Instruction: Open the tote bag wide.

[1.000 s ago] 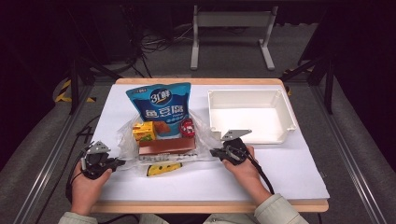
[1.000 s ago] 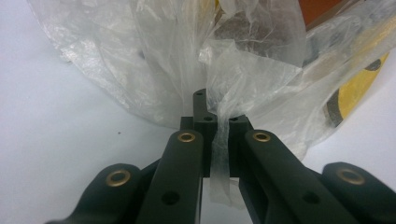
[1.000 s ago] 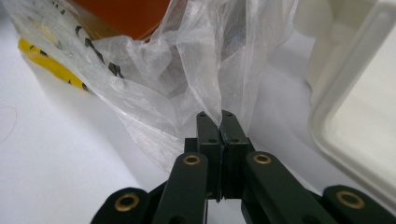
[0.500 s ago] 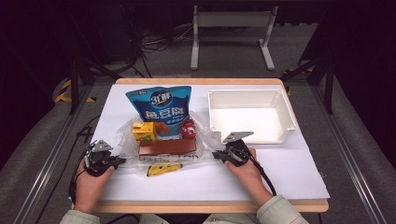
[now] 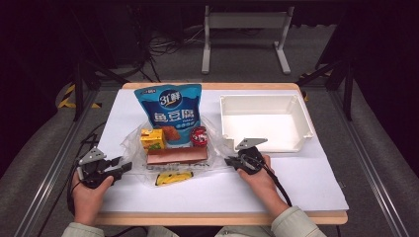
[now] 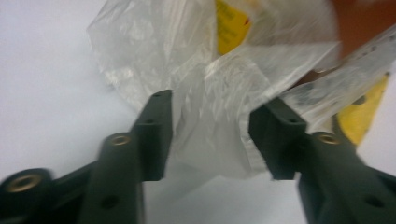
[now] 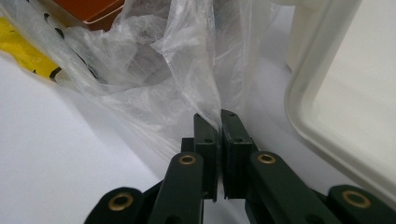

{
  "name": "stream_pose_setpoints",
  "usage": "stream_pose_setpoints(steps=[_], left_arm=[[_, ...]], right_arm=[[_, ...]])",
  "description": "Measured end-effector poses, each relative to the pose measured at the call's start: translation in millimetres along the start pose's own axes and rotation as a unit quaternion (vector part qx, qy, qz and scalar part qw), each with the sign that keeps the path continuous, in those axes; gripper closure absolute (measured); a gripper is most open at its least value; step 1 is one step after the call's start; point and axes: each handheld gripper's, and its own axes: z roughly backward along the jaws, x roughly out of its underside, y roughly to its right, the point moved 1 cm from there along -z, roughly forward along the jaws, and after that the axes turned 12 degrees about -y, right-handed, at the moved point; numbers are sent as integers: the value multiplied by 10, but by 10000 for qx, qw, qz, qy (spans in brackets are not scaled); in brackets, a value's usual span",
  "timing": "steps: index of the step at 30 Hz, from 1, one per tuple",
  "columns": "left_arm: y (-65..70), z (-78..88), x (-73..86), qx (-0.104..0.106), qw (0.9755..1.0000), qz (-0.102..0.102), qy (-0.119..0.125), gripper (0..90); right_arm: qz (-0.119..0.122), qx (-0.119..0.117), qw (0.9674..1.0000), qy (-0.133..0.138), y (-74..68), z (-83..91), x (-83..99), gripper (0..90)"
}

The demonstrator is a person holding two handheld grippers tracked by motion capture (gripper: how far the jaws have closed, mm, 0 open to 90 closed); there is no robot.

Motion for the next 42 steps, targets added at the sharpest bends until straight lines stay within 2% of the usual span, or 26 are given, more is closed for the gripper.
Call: stream_pose_setpoints(steps=[3,5,7,9,11,12,13,16,19,21,23,26,27,28,32,38,42], left_arm=[[49,79,-20,-66,9998,-176,12,366],[93,159,-44,-81,9996,-210,146,323],[153,276,-92,-98,9987,-277,425,285],[220,407,-147,-103,9965,-326,757,261],[271,514,-201,-141,9942,-375,994,251],[271,514,-201,-141,9942,-375,994,249],[306,588,-263,-180,9918,-381,1203,249],[322,608,-346,-240,9905,-381,1298,249],[314,568,-420,-295,9906,-349,1291,251],[282,515,-480,-389,9909,-271,1259,258],[231,449,-536,-371,9915,-172,1237,284],[123,277,-609,-335,9945,16,996,364],[123,277,-609,-335,9945,16,996,407],[98,218,-614,-348,9956,38,867,407],[38,67,-578,-405,9979,97,499,637],[30,-72,-536,-522,9986,-46,98,858],[21,-229,-497,-527,9984,-88,-210,897]], right_arm=[[-15,0,10000,-12,-1,4,1,865],[-11,-8,10000,-17,-3,5,1,865],[-7,-14,10000,-16,-5,4,0,865],[-9,-22,10000,-13,-7,3,-1,863],[-3,-24,10000,-7,-8,4,-4,862],[-3,-24,10000,-7,-8,4,-4,862],[-2,-25,10000,-3,-7,5,-5,862],[-12,-35,10000,1,-6,5,-5,861],[-4,-23,10000,-2,-10,8,-6,861],[4,-26,10000,2,-9,13,-6,861],[4,-26,10000,5,-7,16,-6,859],[12,-35,10000,12,-9,17,-6,857],[12,-35,10000,12,-9,17,-6,857],[8,-40,10000,16,-11,19,-7,857],[25,-45,10000,24,-14,29,-6,855],[34,-55,10000,46,-33,41,-11,856],[40,-100,9999,-8,-44,39,-6,857]])
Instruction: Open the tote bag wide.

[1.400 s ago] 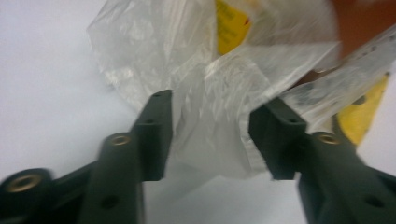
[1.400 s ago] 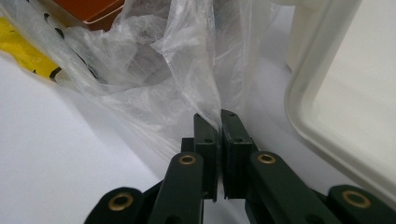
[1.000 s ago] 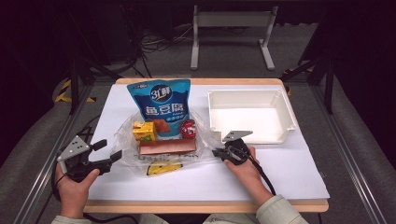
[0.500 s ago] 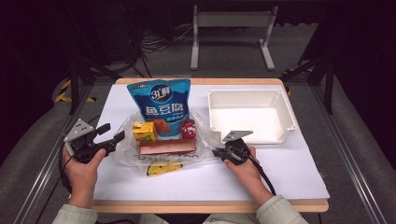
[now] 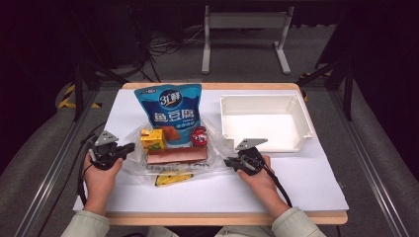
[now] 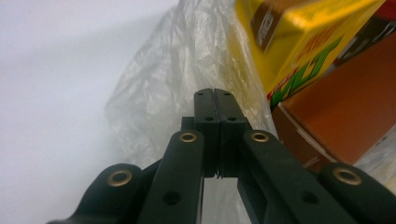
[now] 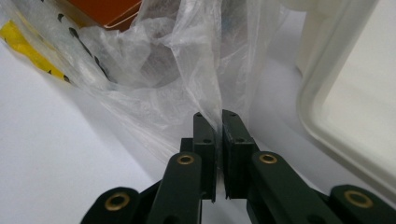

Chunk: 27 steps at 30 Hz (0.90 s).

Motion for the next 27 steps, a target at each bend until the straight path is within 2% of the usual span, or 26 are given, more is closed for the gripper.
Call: stream_pose_setpoints(steps=[8,12,15,19,25,26,27], left_arm=[[2,-275,21,-87,9987,-115,-487,900],[-21,-307,34,-65,9986,-103,-508,899],[-45,-306,49,-16,9991,-38,-430,898],[-33,-300,57,19,9993,-130,-364,898],[-23,-276,68,107,9995,-195,-236,897],[-22,-265,69,116,9994,-208,-235,897],[-19,-262,69,125,9995,-213,-210,897]], right_arm=[[10,-73,9999,-127,-46,0,31,863],[16,-105,9998,-177,-56,12,64,870],[12,-167,9995,-279,-85,38,84,877],[65,-205,9993,-317,-114,59,109,873],[204,-200,9996,-39,-146,163,91,817],[228,-166,9996,23,-150,185,80,774],[312,-136,9990,286,-164,254,54,675]])
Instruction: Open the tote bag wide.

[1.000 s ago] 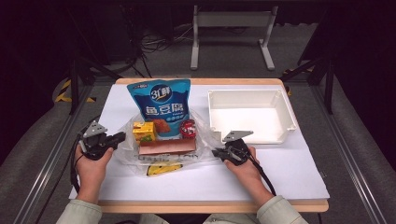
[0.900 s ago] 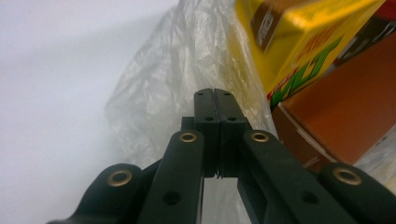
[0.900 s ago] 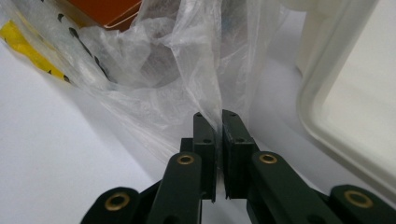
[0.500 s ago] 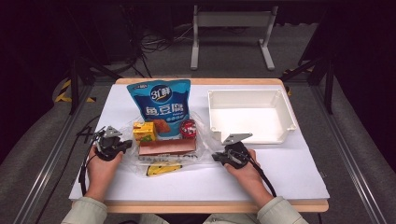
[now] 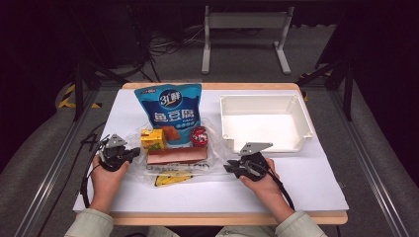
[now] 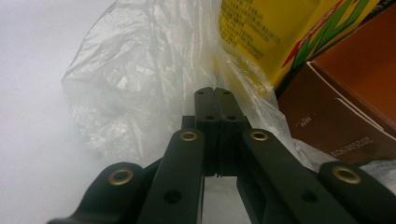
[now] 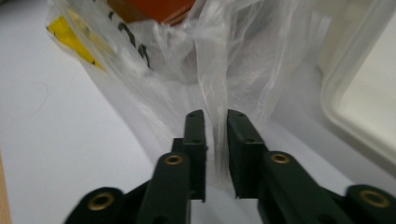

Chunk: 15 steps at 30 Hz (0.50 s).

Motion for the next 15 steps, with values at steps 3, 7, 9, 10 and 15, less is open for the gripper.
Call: stream_pose_setpoints(steps=[3,7,9,10,15], left_arm=[[9,1,-1,16,10000,0,1,896],[4,5,1,4,10000,8,7,896],[4,6,3,5,10000,14,20,895],[6,7,3,1,10000,15,21,895],[16,4,2,-2,10000,-11,16,893]], right_arm=[[99,60,9997,224,-21,74,-42,583],[206,77,9968,773,-74,256,-167,463],[247,122,9955,904,-87,306,-228,461],[264,203,9952,923,-82,317,-277,456],[216,355,9951,898,-33,240,-491,410]])
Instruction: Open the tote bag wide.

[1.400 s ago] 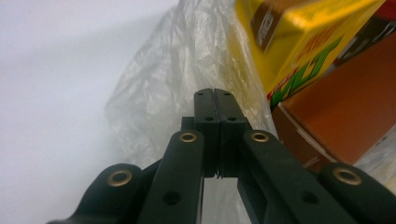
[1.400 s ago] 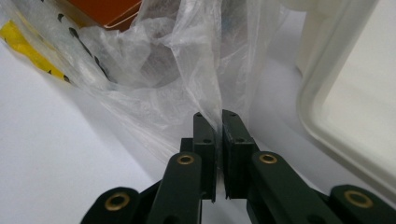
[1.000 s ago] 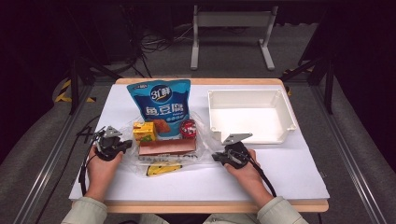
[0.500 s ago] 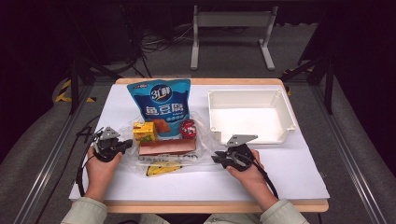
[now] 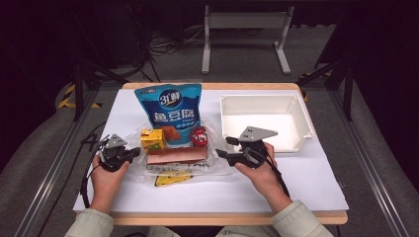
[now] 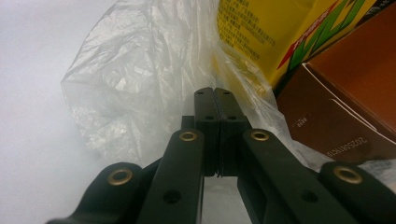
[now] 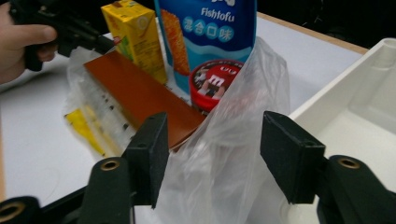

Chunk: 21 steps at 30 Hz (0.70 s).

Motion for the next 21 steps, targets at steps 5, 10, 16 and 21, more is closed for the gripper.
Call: stream_pose_setpoints(steps=[5,10,16,21], left_arm=[[-4,-2,10,-12,10000,-18,22,890],[-37,9,39,36,10000,63,50,888],[-31,-1,36,52,10000,66,29,886],[-26,-7,33,67,9999,74,17,885]], right_arm=[[-16,105,9999,-49,-1,-211,-122,368],[-89,120,9995,-294,-26,-422,-139,373],[-192,191,9984,-494,-9,-526,-120,416],[-241,295,9972,-650,-2,-587,-109,497]])
